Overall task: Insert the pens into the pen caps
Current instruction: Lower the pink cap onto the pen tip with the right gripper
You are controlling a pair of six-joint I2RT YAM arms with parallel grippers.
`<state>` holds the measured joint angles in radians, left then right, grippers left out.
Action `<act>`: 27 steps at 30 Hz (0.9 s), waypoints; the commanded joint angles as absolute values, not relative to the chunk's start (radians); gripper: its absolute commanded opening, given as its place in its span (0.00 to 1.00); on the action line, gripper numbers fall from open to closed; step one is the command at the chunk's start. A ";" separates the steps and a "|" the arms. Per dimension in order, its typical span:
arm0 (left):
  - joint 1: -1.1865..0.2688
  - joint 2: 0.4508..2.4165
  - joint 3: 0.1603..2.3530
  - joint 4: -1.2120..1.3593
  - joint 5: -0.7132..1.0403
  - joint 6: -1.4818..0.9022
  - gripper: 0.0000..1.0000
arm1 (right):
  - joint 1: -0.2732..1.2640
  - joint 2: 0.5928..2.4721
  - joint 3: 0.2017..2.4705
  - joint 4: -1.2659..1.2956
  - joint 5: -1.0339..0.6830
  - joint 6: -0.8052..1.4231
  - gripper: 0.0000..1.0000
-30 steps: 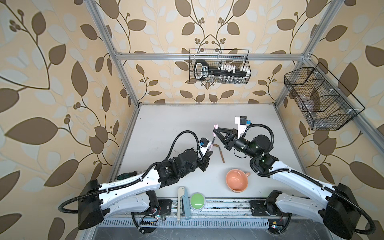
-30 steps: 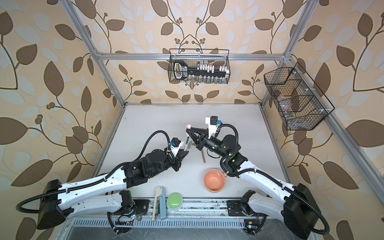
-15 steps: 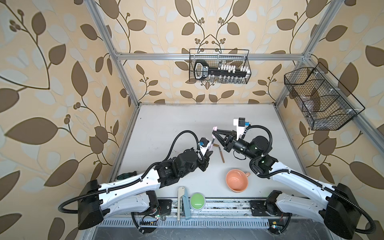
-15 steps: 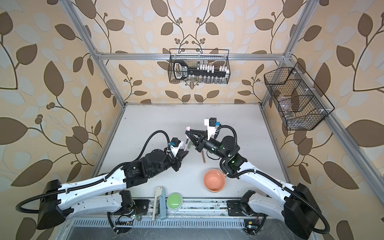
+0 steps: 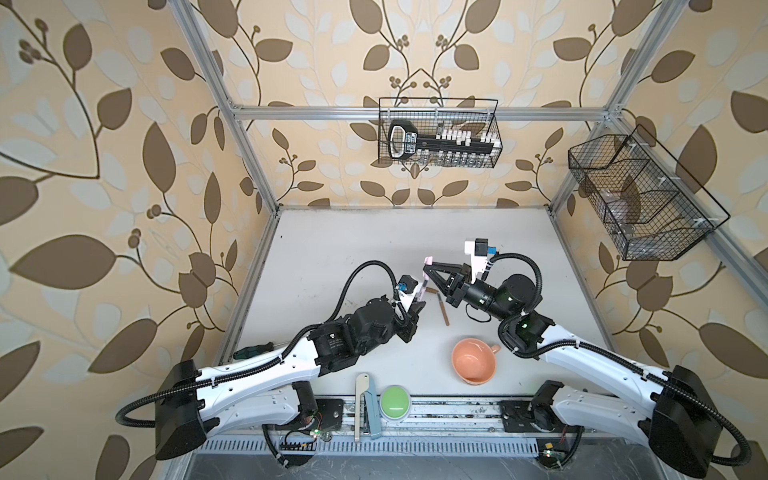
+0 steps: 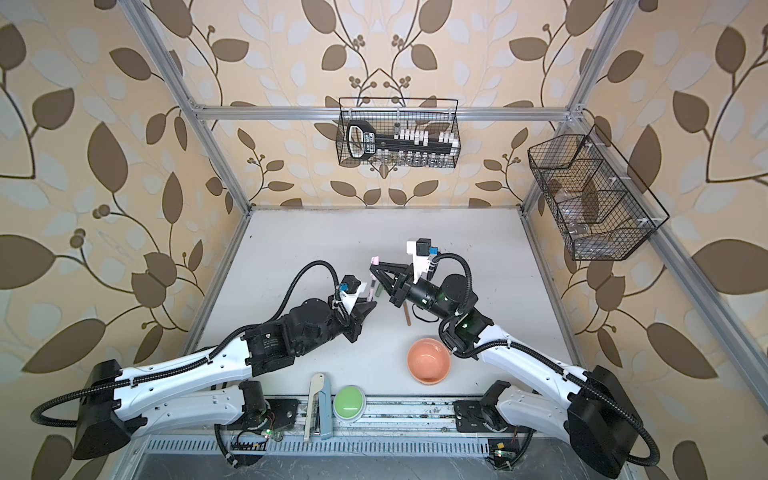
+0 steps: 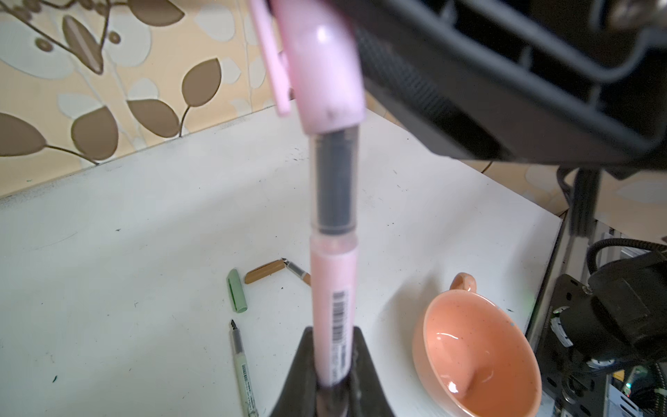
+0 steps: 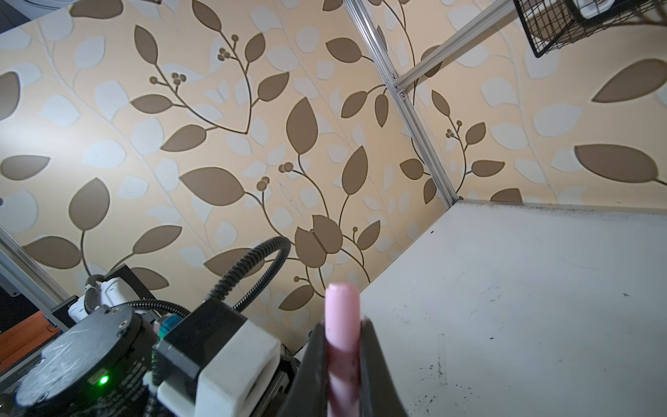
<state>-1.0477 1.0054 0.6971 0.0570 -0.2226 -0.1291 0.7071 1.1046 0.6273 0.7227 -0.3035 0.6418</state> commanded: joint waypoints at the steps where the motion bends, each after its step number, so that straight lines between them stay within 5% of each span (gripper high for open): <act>1: -1.049 0.963 0.726 0.150 -0.260 -0.114 0.00 | 0.721 1.103 0.599 0.731 -0.284 0.620 0.02; 21: -1.048 0.998 0.823 0.138 -0.273 -0.040 0.00 | 0.759 1.072 0.611 0.557 -0.226 0.506 0.07; 27: -1.045 1.024 0.851 0.123 -0.259 -0.035 0.00 | 0.770 1.063 0.637 0.501 -0.227 0.478 0.21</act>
